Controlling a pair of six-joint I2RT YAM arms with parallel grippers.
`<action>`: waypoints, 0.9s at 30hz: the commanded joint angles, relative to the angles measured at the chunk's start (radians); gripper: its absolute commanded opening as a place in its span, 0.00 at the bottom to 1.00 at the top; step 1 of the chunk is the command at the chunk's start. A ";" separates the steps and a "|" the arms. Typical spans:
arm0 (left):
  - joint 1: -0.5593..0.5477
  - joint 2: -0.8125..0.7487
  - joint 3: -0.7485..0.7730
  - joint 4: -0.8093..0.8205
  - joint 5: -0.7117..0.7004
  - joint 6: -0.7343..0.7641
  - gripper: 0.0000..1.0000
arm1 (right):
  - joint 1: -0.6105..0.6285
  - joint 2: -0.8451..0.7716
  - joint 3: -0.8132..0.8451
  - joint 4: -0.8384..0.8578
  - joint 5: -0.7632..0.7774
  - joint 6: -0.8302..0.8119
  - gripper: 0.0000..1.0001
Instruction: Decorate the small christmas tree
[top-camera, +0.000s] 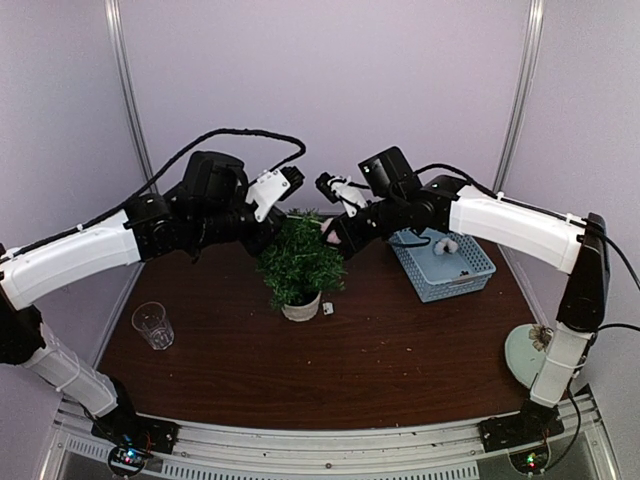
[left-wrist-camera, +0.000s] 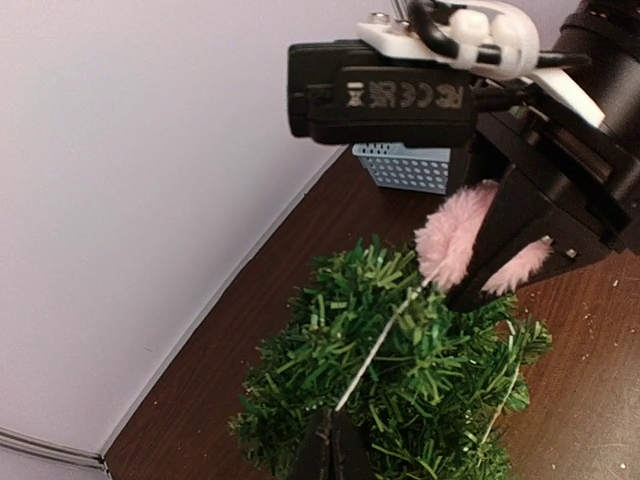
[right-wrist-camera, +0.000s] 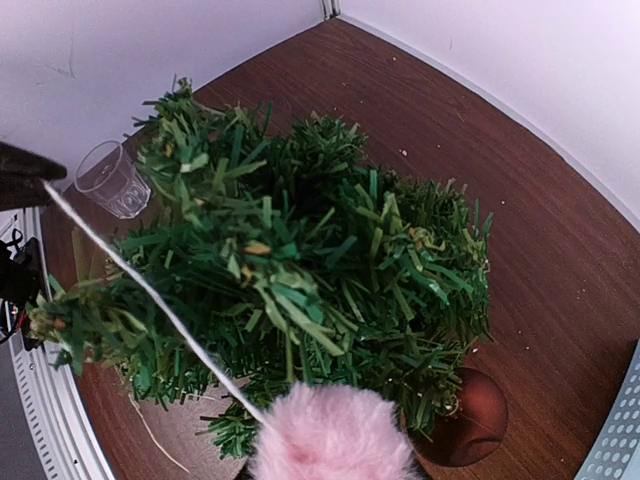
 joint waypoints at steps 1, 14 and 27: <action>-0.034 -0.033 -0.003 -0.039 0.062 0.037 0.00 | 0.008 -0.004 0.018 -0.009 0.008 0.002 0.00; -0.073 0.036 0.123 -0.158 0.195 0.050 0.00 | 0.008 -0.002 0.007 0.007 -0.021 -0.001 0.00; -0.072 0.151 0.285 -0.310 0.158 0.028 0.00 | 0.008 -0.007 -0.001 0.030 -0.057 -0.003 0.00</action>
